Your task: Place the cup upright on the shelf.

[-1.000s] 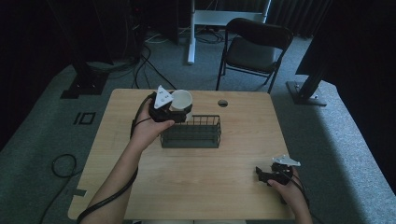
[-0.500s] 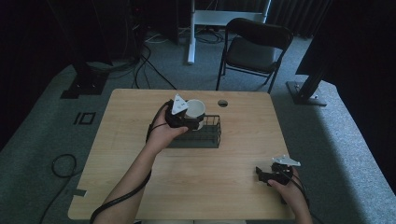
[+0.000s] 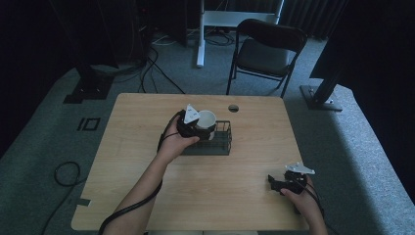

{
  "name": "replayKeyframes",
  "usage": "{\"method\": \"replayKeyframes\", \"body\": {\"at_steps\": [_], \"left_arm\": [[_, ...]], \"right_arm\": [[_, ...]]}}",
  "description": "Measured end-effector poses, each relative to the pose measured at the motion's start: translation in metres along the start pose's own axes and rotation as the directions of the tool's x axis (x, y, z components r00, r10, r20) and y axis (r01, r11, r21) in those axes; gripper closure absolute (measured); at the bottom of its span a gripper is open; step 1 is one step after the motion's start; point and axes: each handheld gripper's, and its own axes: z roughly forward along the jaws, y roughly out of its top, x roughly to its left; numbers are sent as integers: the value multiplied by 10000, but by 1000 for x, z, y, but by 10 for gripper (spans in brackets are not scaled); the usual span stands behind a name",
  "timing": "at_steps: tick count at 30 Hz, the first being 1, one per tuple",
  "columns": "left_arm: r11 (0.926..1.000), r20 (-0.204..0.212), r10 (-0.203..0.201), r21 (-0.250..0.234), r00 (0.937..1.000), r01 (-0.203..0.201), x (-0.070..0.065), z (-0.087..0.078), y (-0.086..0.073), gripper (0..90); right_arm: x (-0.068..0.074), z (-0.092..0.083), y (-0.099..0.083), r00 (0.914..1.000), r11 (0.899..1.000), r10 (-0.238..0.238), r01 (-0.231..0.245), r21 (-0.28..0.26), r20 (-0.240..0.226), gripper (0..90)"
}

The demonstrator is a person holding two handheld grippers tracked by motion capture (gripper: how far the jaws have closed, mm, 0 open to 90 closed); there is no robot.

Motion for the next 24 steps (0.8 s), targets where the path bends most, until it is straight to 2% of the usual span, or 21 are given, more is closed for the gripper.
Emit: {"method": "replayKeyframes", "body": {"at_steps": [16, 22, 24], "left_arm": [[9995, 98, 163, 262, 9998, -166, -3, 10, -15, 196], [9997, 77, 103, 234, 9999, -104, -3, 12, -19, 195], [9995, 93, 210, 245, 9997, -212, -4, 12, -19, 195]], "right_arm": [[0, 0, 0, 10000, 10000, -4, 4, 0, -1, 111], [0, 0, 0, 10000, 10000, -3, 3, 0, -1, 111], [0, 0, 0, 10000, 10000, -2, 2, -1, -2, 111]]}}
